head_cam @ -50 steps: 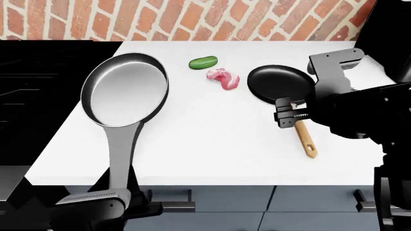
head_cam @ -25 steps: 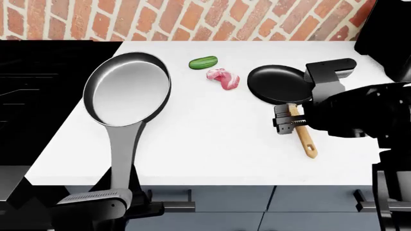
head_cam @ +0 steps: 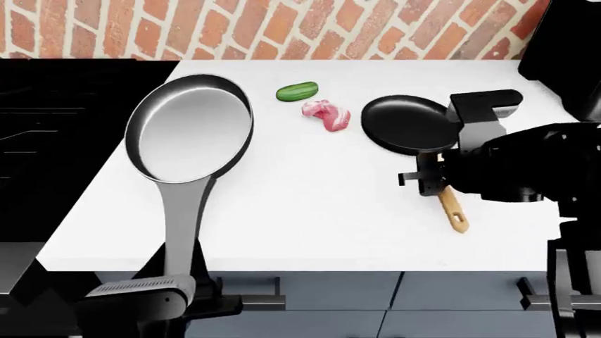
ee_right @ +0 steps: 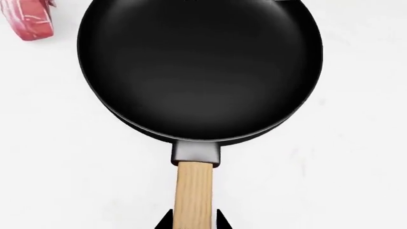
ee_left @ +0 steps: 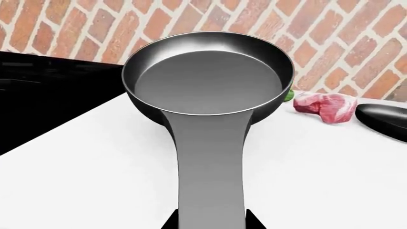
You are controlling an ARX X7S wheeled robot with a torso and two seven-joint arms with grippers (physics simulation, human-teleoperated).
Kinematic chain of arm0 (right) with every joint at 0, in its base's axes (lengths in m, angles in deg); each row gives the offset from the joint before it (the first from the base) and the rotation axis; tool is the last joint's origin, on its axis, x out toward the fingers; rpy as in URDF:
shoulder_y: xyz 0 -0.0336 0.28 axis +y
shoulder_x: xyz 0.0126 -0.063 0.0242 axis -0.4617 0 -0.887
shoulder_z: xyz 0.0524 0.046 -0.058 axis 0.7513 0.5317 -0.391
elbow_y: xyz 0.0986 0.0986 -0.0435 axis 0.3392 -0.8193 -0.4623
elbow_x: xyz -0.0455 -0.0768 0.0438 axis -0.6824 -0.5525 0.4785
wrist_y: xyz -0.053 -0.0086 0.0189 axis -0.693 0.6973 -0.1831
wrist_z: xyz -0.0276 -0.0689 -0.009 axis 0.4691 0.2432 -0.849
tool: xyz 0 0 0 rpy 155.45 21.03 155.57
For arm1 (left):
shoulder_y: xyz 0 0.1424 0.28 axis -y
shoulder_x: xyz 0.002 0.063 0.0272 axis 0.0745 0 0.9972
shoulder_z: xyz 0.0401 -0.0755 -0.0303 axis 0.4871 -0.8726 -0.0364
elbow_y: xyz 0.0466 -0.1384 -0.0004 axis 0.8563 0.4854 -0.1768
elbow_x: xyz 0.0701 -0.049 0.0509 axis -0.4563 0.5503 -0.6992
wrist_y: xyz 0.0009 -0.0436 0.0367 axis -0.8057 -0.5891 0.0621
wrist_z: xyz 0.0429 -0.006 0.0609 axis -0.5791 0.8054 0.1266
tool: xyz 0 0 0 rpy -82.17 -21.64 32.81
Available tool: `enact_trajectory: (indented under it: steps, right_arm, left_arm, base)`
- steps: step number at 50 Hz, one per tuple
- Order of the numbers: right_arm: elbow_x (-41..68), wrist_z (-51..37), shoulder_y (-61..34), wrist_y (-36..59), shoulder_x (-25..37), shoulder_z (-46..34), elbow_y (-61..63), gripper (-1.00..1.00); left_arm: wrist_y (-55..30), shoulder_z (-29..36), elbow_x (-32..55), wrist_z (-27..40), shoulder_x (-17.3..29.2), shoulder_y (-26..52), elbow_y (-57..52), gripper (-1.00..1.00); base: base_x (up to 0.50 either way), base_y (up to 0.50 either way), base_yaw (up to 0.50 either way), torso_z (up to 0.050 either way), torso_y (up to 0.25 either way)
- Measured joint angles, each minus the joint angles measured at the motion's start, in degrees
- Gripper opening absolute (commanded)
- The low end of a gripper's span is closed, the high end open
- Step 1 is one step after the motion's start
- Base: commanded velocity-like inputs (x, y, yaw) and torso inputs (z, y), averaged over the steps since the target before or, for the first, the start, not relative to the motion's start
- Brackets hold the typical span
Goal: Place both pans onto different burners. Then place the pickle and the lamb chop on different pans.
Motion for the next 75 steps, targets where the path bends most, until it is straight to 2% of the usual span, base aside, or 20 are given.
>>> enact_trajectory:
  steps: [25, 42, 59, 75]
  right_arm:
    - [9.98, -13.70, 3.73, 2.52, 1.20, 9.94, 10.17, -1.00]
    - [18.36, -23.35, 5.44, 2.53, 3.52, 12.88, 16.18, -1.00]
    - [23.13, -25.78, 7.13, 1.46, 5.57, 13.13, 21.57, -1.00]
    - [26.45, -28.81, 6.71, 1.62, 6.68, 13.31, 25.51, -1.00]
  left_arm:
    - [0.93, -0.21, -0.57, -0.30, 0.25, -0.95, -0.14, -1.00]
    - [1.08, -0.32, -0.68, -0.49, 0.17, -1.15, 0.03, -1.00]
    - [0.98, -0.45, -0.77, -0.52, 0.14, -1.24, 0.03, -1.00]
    - [0.51, -0.48, -0.87, -0.10, 0.46, -1.38, -1.04, -1.00]
  base:
    - [0.00, 0.00, 0.00, 0.001, 0.003]
    - [0.00, 0.00, 0.00, 0.001, 0.004]
    - [-0.01, 0.01, 0.00, 0.001, 0.004]
    - [-0.34, 0.45, 0.00, 0.001, 0.004]
